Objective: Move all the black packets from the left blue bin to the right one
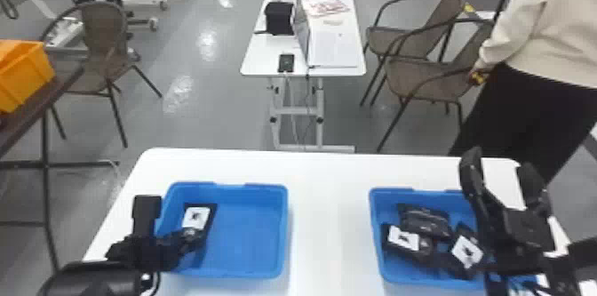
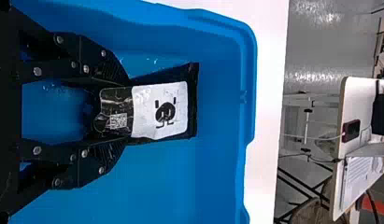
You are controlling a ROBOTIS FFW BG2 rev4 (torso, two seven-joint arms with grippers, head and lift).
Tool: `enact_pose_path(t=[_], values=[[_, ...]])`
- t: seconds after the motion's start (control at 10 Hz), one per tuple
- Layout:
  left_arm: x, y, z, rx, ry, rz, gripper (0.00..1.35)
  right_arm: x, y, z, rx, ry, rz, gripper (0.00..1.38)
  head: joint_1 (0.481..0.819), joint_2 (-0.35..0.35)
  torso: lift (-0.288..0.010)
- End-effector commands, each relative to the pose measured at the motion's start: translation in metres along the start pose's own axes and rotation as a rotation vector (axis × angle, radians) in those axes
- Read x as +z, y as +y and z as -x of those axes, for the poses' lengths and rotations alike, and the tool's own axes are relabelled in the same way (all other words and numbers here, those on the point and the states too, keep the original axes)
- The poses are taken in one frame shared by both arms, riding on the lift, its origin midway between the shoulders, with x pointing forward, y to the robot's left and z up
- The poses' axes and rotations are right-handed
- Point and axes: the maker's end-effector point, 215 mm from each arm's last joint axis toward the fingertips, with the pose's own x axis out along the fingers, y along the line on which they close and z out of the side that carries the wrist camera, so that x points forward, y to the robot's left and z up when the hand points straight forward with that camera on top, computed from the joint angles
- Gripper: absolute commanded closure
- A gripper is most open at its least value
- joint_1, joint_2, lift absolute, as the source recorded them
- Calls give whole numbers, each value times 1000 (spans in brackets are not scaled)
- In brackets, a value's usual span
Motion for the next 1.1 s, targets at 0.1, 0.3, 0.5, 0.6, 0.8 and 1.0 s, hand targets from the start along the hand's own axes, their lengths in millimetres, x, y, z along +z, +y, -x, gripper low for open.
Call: enact_pose_path(t=[0.1,0.3,0.5,0.6,0.8,1.0], values=[[15,-3,1,-43,-7,-65,1208,-5,0,1,0,12,-7,183,695,40,0],[47,-35,11,-187,-138,-119,1208,-7,2,-1,5,14,-19,183,695,27,0],[78,-85,39,-322,-294,-150,1208,-12,4,0,3,21,-44,183,695,-2,0],[96,-123,54,-441,-383,-159,1208,-15,4,0,6,26,-64,183,695,-25,0],[121,-210,68,-686,-391,-294,1207,-33,17,-6,53,66,-113,183,695,-77,0],[131,-277,62,-846,-367,-374,1207,-57,46,-19,160,119,-240,183,695,-146,0]])
